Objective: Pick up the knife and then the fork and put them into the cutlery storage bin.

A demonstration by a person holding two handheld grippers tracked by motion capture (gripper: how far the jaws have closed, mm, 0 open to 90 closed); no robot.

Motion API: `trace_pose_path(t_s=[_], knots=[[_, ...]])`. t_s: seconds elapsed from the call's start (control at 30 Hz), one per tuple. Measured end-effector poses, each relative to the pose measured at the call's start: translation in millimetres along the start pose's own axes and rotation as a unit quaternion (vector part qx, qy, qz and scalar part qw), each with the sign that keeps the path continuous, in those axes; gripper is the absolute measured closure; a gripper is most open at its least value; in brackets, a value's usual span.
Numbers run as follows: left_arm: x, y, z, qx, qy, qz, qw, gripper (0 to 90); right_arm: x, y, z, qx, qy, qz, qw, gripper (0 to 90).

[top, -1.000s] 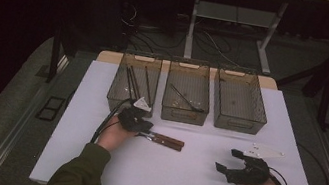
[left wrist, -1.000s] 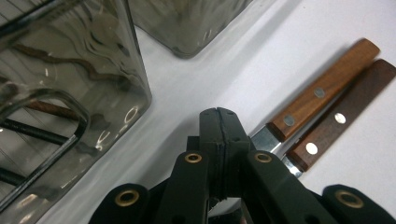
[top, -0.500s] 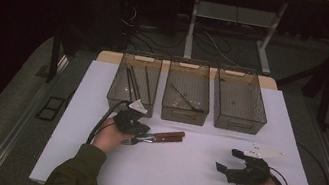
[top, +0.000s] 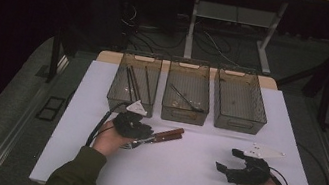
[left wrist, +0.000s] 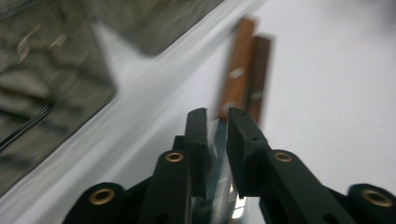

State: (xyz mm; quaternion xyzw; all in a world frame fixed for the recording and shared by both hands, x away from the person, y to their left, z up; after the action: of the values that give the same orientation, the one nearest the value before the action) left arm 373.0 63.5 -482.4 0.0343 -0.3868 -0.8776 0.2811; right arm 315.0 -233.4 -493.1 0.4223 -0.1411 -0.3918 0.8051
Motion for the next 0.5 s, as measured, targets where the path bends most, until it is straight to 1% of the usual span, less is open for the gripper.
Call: trace_pose_path(t_s=[0.1, 0.13, 0.2, 0.23, 0.33, 0.37, 0.4, 0.43, 0.47, 0.5], knots=[[12.5, -1.0, -6.1, -0.003, -0.002, -0.021, 0.9998, 72.9, -0.2, -0.1, 0.0, -0.001, 0.000, 0.002, 1.0000, 17.3], [14.2, -2.0, -8.8, -0.007, -0.003, -0.023, 0.9997, 73.0, -0.3, -0.1, 0.1, -0.001, -0.001, 0.003, 1.0000, 17.3], [14.2, -3.8, -13.6, -0.017, -0.002, -0.029, 0.9994, 73.1, -0.6, 0.1, 0.2, -0.001, -0.002, 0.003, 1.0000, 17.3], [13.7, -4.3, -16.1, -0.017, 0.003, -0.026, 0.9995, 73.1, -0.6, 0.2, 0.3, 0.000, -0.002, 0.003, 1.0000, 17.3], [12.5, -6.7, -20.8, -0.027, 0.000, -0.036, 0.9990, 73.1, -0.2, 0.3, 0.2, 0.000, -0.002, 0.004, 1.0000, 17.3], [12.7, -6.3, -21.4, -0.025, 0.001, -0.042, 0.9988, 73.1, -0.2, 0.4, 0.1, 0.000, -0.002, 0.003, 1.0000, 17.3], [14.1, -6.9, -21.4, -0.027, 0.003, -0.037, 0.9989, 73.1, 0.0, 0.3, 0.0, -0.001, -0.003, 0.004, 1.0000, 17.3], [12.8, -6.7, -21.3, -0.029, 0.004, -0.048, 0.9984, 73.2, -0.1, 0.2, 0.0, -0.001, -0.002, 0.004, 1.0000, 17.3], [13.9, -7.1, -21.6, -0.028, 0.003, -0.041, 0.9987, 73.2, -0.3, 0.2, -0.1, -0.001, -0.002, 0.004, 1.0000, 17.3], [14.0, -7.2, -21.9, -0.027, 0.002, -0.042, 0.9987, 73.3, -0.4, 0.2, -0.1, -0.001, -0.002, 0.004, 1.0000, 17.3]])
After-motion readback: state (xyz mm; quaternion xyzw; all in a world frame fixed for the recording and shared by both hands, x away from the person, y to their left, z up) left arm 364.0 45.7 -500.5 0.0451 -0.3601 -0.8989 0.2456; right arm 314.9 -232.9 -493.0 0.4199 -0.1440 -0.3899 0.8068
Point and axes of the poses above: each handheld gripper's, and its own axes: z roughly backward along the jaws, y roughly out of its top, x roughly to its right, the point moved 8 cm from there along -z, roughly forward along the jaws, and after that the axes turned 3 degrees about -y, right-handed, at the moved point
